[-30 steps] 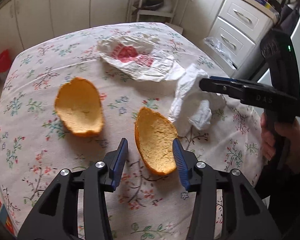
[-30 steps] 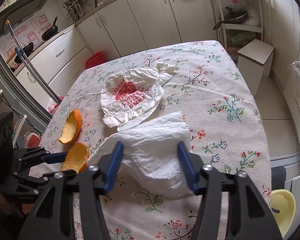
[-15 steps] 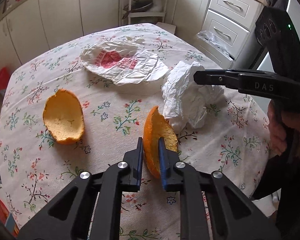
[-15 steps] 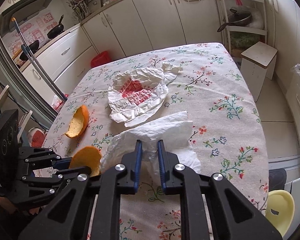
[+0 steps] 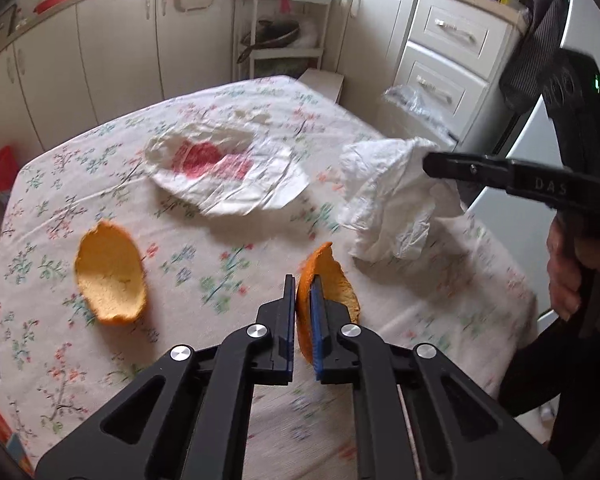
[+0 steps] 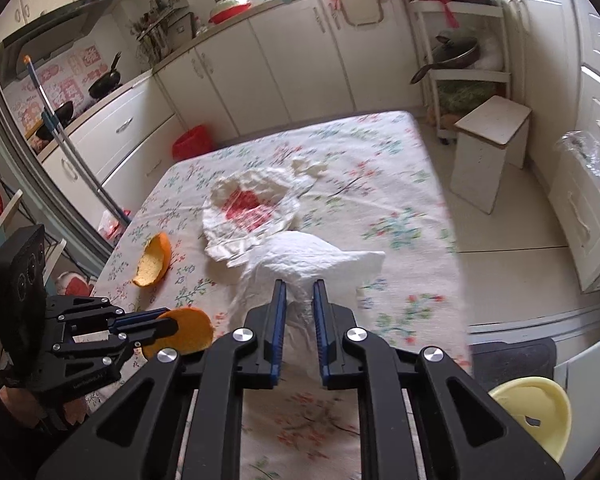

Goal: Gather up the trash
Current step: 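Carry the peel and white bag to the yellow bucket and open both tools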

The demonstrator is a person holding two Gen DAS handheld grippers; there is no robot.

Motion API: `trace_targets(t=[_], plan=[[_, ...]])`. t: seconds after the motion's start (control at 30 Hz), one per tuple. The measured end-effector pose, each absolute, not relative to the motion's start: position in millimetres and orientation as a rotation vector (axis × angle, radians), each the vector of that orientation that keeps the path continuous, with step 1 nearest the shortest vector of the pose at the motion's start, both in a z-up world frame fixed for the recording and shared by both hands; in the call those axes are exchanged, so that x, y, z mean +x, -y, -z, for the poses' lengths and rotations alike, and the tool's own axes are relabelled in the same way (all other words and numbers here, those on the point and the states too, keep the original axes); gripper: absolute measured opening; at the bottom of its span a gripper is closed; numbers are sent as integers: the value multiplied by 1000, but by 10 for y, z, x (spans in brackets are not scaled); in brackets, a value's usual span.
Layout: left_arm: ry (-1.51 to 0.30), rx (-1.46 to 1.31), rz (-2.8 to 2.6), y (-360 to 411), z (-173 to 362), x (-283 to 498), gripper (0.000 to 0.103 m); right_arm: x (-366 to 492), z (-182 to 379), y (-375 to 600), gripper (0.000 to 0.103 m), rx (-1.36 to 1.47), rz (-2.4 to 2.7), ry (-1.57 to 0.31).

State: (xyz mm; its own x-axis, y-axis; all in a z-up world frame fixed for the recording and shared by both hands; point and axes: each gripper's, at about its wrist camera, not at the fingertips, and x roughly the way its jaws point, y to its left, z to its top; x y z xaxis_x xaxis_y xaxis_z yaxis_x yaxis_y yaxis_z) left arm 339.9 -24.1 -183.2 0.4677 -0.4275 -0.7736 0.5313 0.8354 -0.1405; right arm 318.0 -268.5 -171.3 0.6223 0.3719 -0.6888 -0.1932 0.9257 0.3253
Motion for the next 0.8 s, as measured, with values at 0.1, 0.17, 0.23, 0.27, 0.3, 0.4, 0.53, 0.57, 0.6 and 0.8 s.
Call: trace_targets(t=[0.1, 0.17, 0.23, 0.27, 0.3, 0.4, 0.53, 0.57, 0.6, 0.8], plan=[[-895, 82, 618, 330, 1790, 3389, 6, 3081, 1642, 2913, 15, 238, -290, -818], [-884, 51, 642, 409, 1758, 3377, 6, 3027, 1607, 3041, 15, 239, -268, -808], [-872, 30, 663, 497, 1727, 3354, 6, 2943, 1573, 3218, 15, 241, -236, -799], [-865, 23, 673, 568, 1710, 3335, 6, 2908, 1561, 3281, 15, 239, -224, -795], [-859, 22, 684, 647, 1693, 3318, 6, 2869, 1547, 3356, 15, 236, -208, -791], [-841, 30, 723, 921, 1647, 3234, 6, 2707, 1517, 3653, 15, 234, -146, -777], [-828, 20, 775, 1339, 1600, 3107, 6, 2537, 1525, 4011, 15, 252, -75, -771], [-827, 20, 783, 1423, 1599, 3068, 6, 2499, 1536, 4086, 15, 253, -57, -772], [-828, 18, 791, 1515, 1608, 3029, 6, 2460, 1555, 4155, 14, 253, -39, -775], [-861, -3, 807, 2047, 1751, 2796, 6, 2290, 1897, 4494, 15, 276, 33, -889]])
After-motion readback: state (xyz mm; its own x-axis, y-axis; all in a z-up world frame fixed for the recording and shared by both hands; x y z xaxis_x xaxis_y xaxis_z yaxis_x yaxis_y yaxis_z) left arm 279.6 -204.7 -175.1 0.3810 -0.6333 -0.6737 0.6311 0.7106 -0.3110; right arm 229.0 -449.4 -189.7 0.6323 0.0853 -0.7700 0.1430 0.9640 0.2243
